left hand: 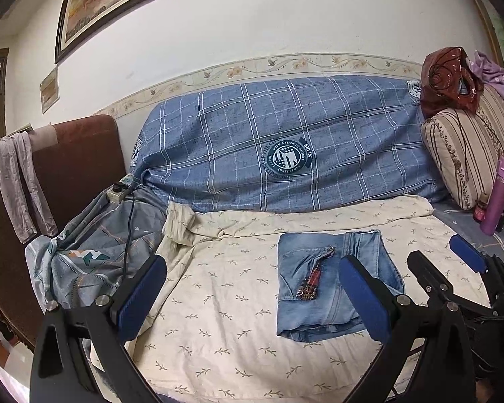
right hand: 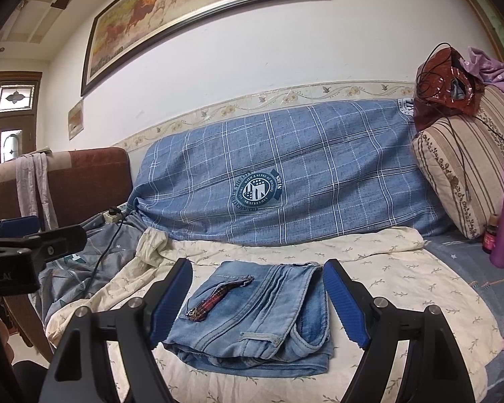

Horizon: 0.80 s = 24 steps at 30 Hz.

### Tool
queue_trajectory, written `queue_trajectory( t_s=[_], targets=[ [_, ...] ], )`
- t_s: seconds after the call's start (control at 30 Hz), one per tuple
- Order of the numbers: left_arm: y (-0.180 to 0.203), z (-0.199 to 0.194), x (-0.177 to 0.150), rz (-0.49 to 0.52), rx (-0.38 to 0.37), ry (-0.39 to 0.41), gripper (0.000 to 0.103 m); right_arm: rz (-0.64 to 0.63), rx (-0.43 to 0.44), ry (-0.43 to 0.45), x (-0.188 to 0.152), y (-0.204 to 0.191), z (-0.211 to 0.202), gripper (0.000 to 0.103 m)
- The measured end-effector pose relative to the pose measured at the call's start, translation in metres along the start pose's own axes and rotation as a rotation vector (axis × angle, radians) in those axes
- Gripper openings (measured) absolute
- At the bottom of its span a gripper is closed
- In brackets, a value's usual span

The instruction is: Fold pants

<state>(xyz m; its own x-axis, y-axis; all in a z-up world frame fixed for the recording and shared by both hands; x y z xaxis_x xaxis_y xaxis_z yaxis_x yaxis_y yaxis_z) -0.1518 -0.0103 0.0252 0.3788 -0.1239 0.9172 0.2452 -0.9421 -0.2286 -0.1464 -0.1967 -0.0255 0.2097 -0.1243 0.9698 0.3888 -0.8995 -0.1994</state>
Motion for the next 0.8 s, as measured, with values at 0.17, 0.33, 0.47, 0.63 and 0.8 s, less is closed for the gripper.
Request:
queue_trajectory(
  t_s=[0.17,0.33,0.47,0.63,0.8],
  targets=[
    [-0.0013,-0.0003,-0.0006,-0.005,-0.005,0.0,0.102,-0.002,0.006,-0.003,-0.0002,-0.0029,0.0021,0.082],
    [-0.0022,-0.0004,-0.0013,-0.003,-0.008,0.003,0.102,-0.012,0.012,-0.01,-0.0014,-0.0061,0.0053,0.082],
    [-0.0033,0.0012,-0.0018,-0.01,-0.015,-0.003,0.102,-0.013,0.012,-0.013,-0.002,-0.0072,0.0062,0.082],
    [-0.003,0.0034,-0.0033,-0.012,-0.026,-0.012,0.102,-0.014,0.012,-0.015,-0.0024,-0.0079,0.0065,0.082],
    [-0.0021,0.0043,-0.004,-0.006,-0.031,-0.01,0.102,-0.018,0.014,-0.017,-0.0029,-0.0072,0.0075,0.082]
  ],
)
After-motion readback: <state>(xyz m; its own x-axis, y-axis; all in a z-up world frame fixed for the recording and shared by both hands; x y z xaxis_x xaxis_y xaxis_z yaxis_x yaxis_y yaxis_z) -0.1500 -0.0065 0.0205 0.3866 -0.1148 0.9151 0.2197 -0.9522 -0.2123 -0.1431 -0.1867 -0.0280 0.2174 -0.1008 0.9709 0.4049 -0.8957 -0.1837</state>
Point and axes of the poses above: each gripper's, at about its wrist camera, not at the fingertips, and z roughly the way its jaws point, y to its right, x to its top, the point moved 4 cm from there along z, roughly the way its jaws point, and after that the axes turned 15 degrees about x, right-handed, at the moved point
